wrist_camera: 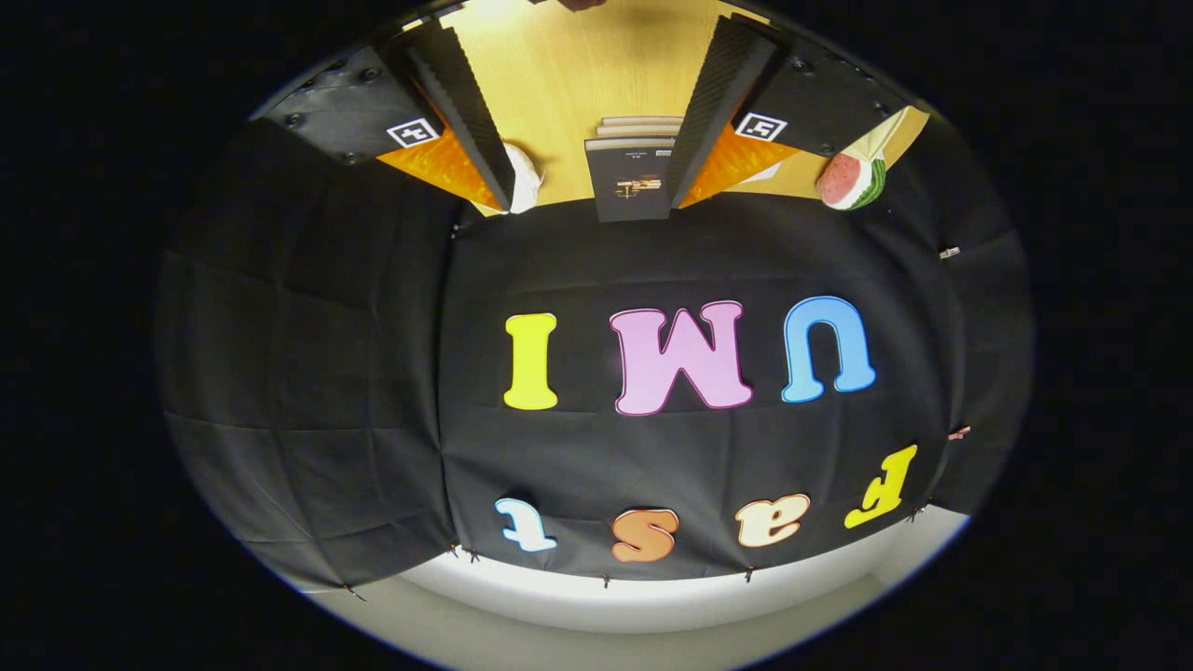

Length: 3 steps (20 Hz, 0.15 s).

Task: Open the storage box then place both shoes into the box .Put the left shoe in first, then the right shoe, with the right side of both shoes facing outward in a uniform manner.

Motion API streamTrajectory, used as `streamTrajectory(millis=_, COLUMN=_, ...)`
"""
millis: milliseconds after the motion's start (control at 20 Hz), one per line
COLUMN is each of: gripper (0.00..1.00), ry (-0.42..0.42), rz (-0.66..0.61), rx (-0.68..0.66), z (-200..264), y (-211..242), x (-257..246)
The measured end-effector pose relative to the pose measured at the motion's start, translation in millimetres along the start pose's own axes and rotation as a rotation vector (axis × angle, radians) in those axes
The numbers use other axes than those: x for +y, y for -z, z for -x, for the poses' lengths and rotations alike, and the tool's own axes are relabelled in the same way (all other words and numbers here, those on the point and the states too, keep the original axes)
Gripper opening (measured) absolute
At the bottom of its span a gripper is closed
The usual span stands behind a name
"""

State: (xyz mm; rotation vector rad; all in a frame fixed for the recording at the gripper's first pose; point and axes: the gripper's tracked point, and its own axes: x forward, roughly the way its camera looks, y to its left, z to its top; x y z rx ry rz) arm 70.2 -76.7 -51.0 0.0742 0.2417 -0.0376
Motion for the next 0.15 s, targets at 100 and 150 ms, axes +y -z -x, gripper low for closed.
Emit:
streamTrajectory(millis=100, gripper=0.99, ry=-0.008, rz=0.007, rx=0.004, z=-0.7, y=3.7, x=1.5)
streamTrajectory(millis=150, gripper=0.99, ry=-0.016, rz=-0.001, rx=0.013, z=1.2, y=6.4, x=4.2)
